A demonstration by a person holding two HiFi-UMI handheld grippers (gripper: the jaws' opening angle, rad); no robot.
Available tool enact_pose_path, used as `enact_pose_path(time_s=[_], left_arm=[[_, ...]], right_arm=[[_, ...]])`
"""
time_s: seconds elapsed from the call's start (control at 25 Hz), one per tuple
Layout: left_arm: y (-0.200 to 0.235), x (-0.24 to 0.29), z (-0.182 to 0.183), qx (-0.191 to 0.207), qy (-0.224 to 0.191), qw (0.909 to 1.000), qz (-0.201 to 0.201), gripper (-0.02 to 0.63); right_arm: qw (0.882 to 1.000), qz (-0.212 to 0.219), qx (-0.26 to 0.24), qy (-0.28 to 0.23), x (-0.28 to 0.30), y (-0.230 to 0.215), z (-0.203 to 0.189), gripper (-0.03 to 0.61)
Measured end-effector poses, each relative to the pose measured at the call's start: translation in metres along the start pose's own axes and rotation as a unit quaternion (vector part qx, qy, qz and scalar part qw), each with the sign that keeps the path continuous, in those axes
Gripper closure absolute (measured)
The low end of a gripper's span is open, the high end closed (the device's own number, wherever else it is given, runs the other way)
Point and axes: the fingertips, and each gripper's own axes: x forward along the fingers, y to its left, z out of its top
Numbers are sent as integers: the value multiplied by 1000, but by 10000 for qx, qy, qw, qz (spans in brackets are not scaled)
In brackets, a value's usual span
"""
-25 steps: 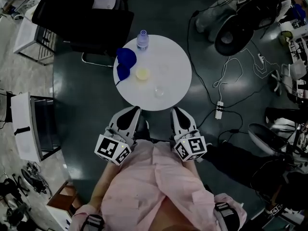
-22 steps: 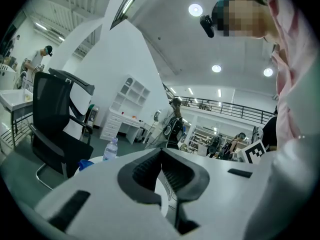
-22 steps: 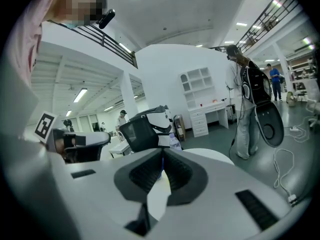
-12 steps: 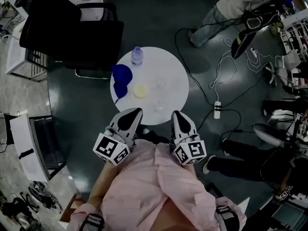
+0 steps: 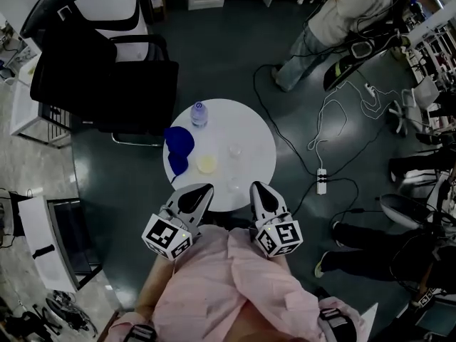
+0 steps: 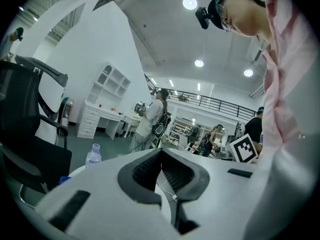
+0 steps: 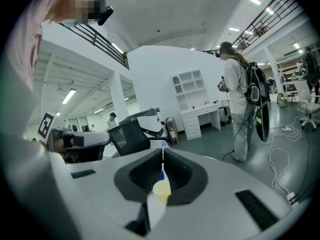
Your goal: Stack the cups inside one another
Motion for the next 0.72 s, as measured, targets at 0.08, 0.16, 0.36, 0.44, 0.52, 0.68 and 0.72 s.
enact_pose_path(time_s=[0.08, 0.16, 0.36, 0.44, 0.52, 0.68, 0.72], left_arm=[[-1, 3, 1, 32, -52, 10000, 68, 595], [0, 5, 4, 4, -133, 9997, 214, 595], [-8, 16, 13, -120, -431, 9977, 518, 595], [-10, 20, 18, -111, -559, 9956, 746, 595], [-10, 21, 23, -90, -714, 9922, 1021, 595], [-15, 23, 26, -62, -929, 9843, 1499, 595], [-17, 23, 25, -53, -967, 9824, 1595, 595]], right_arm=[[9999, 96, -34, 19, 4, -3, 2, 548], [9997, 206, -89, 30, 7, -6, 5, 548], [9989, 420, -196, 56, 8, -23, 20, 548], [9984, 517, -238, 72, 8, -28, 24, 548], [9977, 621, -277, 75, 8, -31, 27, 548], [9961, 811, -343, 69, 5, -43, 31, 548], [9957, 852, -358, 68, 4, -47, 31, 548]])
